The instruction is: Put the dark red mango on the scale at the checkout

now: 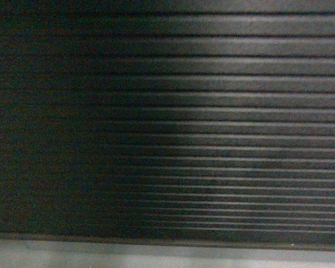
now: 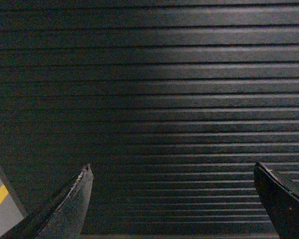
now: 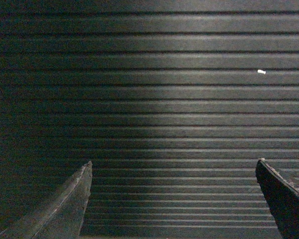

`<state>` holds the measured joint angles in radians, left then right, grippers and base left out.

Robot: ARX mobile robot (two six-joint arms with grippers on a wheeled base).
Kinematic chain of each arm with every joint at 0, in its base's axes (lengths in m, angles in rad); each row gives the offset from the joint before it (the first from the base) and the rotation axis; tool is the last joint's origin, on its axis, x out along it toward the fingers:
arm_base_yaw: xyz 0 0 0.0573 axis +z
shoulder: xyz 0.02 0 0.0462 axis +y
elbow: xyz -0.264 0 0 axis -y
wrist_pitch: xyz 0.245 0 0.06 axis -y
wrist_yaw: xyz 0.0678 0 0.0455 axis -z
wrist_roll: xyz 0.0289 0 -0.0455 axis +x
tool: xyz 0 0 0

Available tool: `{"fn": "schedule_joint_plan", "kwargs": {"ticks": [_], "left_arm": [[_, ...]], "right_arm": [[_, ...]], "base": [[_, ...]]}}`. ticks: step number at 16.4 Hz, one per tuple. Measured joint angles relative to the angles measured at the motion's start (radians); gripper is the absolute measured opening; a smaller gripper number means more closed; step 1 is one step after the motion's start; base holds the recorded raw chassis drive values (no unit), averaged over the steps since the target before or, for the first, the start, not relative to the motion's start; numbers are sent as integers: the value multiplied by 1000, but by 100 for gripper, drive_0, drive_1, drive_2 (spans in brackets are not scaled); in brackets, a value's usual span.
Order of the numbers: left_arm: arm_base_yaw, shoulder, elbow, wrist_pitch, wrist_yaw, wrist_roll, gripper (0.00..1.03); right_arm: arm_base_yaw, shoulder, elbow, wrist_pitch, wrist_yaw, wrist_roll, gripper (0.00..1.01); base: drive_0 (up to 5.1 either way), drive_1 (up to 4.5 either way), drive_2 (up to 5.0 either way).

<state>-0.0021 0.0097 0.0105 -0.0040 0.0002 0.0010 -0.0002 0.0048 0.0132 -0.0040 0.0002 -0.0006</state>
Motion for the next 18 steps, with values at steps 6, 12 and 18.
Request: {"fn": "schedule_joint_plan", "kwargs": {"ticks": [6,12,18], "left_arm": [[0,0,0,-2,0,0,98],[0,0,0,-2,0,0,98],[0,0,0,-2,0,0,98]], "right_arm": [[0,0,0,-2,0,0,98],[0,0,0,-1,-1,0,98],[0,0,0,-1,-1,0,98]], "base": [[0,0,0],[0,0,0],[0,0,0]]}}
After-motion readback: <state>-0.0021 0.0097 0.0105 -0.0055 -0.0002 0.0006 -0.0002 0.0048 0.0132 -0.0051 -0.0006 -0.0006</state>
